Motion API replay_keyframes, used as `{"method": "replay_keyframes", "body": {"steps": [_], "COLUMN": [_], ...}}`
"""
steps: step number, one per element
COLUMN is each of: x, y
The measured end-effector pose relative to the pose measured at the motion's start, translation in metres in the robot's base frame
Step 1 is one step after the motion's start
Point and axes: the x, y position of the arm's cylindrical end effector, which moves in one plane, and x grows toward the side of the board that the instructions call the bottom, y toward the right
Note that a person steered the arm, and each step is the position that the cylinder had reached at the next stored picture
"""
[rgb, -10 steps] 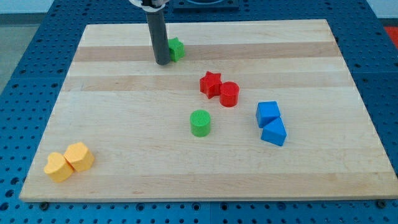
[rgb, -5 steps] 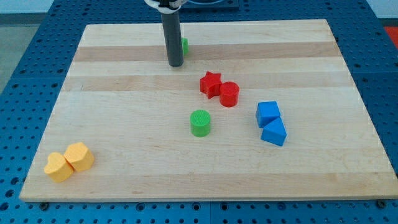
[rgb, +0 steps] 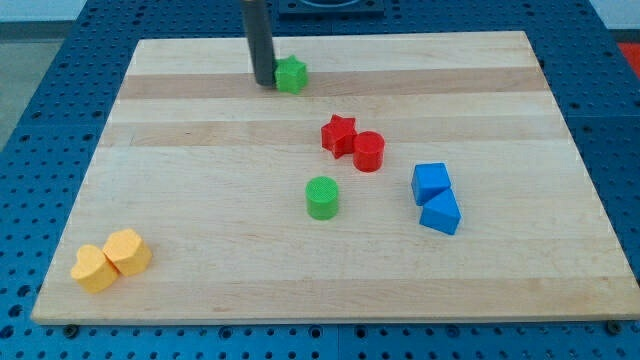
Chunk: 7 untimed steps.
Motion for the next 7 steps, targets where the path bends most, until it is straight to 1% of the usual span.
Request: {"method": "replay_keyframes", "body": {"steps": [1,3,4,5,7], "x": [-0.001,-0.001,0.004,0.080,0.148], "y": [0.038,0.043,0.031,0.018,-0.005]}}
